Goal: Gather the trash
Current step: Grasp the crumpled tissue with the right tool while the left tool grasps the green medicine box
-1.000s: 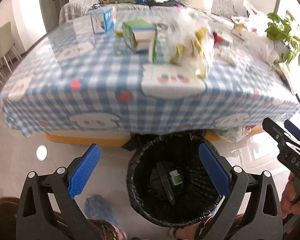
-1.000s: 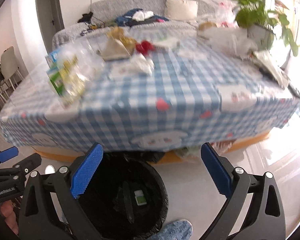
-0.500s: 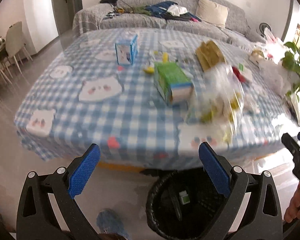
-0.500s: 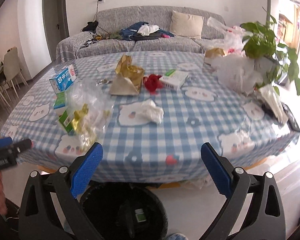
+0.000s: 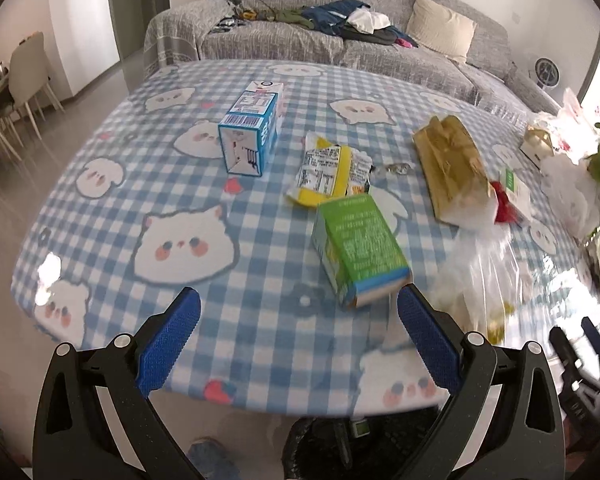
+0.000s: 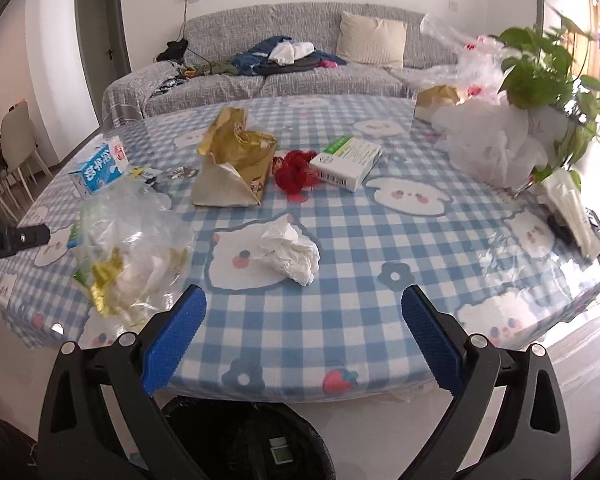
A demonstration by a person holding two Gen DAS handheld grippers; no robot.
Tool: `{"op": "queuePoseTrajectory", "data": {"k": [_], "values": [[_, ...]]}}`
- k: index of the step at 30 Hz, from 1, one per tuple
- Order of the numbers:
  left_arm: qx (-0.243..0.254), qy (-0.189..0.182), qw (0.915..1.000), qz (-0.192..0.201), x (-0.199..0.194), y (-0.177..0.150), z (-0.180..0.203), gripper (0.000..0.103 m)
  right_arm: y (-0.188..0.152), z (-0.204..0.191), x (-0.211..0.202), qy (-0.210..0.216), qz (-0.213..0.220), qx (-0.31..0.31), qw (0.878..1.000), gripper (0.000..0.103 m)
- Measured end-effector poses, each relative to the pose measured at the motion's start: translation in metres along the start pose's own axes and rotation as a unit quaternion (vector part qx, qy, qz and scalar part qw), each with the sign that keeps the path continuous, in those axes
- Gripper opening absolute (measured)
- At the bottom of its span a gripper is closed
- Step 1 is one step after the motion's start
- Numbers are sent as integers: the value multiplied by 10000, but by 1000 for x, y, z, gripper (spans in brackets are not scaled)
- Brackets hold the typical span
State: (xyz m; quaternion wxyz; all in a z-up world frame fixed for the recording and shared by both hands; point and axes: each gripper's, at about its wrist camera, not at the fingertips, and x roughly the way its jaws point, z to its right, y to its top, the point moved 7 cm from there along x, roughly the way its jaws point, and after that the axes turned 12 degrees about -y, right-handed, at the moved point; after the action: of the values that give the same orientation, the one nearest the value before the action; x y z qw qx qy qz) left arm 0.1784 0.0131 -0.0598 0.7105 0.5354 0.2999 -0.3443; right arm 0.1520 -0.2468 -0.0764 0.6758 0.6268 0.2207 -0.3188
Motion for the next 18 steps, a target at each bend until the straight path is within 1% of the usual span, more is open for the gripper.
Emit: {"op": "queuePoseTrajectory", "data": {"k": [3, 6, 10, 18], "values": [[-97, -134, 9998, -104, 11, 11, 3, 97, 2, -5, 13, -5, -68, -55, 10000, 91], [-79, -68, 9999, -93, 19, 22, 6, 97, 5, -8, 23, -36, -104, -83, 9999, 91], [-133, -79, 9997, -169, 32, 33, 8, 96, 10, -14, 35, 7, -139, -105, 9998, 87], [-143, -16, 9993, -344, 56, 45, 11, 94, 22, -24, 51, 113, -170, -153, 9997, 77]]}}
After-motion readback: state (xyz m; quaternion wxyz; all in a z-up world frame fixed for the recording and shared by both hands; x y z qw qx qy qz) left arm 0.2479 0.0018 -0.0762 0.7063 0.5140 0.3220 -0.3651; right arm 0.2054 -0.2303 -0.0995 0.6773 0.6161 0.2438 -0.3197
